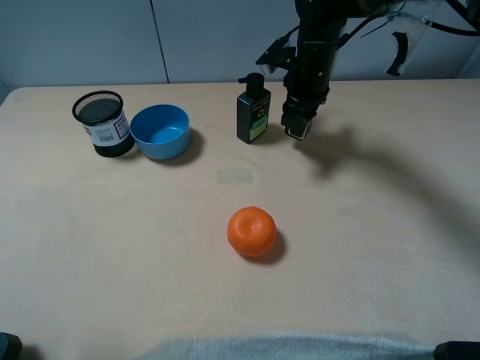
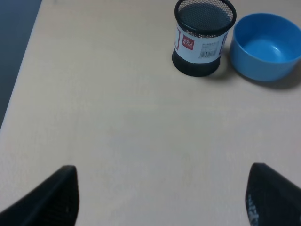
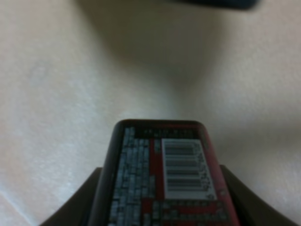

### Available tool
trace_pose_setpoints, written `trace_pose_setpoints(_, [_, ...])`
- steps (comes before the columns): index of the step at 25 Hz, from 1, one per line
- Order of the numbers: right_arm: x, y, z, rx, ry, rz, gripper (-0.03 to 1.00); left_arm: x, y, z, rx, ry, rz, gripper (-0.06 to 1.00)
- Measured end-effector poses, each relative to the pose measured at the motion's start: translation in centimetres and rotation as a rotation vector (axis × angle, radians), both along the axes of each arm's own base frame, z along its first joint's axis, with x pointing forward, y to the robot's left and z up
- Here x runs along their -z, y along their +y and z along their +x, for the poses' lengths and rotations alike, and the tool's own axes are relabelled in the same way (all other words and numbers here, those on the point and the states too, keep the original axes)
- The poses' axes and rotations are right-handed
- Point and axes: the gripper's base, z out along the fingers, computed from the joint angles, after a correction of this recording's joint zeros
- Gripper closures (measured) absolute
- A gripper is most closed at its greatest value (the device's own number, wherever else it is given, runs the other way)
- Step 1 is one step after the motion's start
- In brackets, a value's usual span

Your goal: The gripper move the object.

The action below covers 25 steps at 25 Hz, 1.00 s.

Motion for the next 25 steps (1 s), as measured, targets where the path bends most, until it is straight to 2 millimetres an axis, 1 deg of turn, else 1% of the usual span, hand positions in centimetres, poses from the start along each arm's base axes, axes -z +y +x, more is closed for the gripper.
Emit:
trace_pose_setpoints(10, [0.0,-2.5,1.5,0.065,-0.029,0.016,0.63,0.0,0.0,0.0,0.000,0.000,0.000,0.15])
trace_pose_setpoints(18, [0.0,-2.3,1.8,0.073,-0.060,0.048,0.63,0.0,0.0,0.0,0.000,0.000,0.000,0.15])
trace_pose_setpoints(25, [1.5,-2.3,1.9,0.073,-0.032,0.035,0.63,0.0,0.0,0.0,0.000,0.000,0.000,0.15])
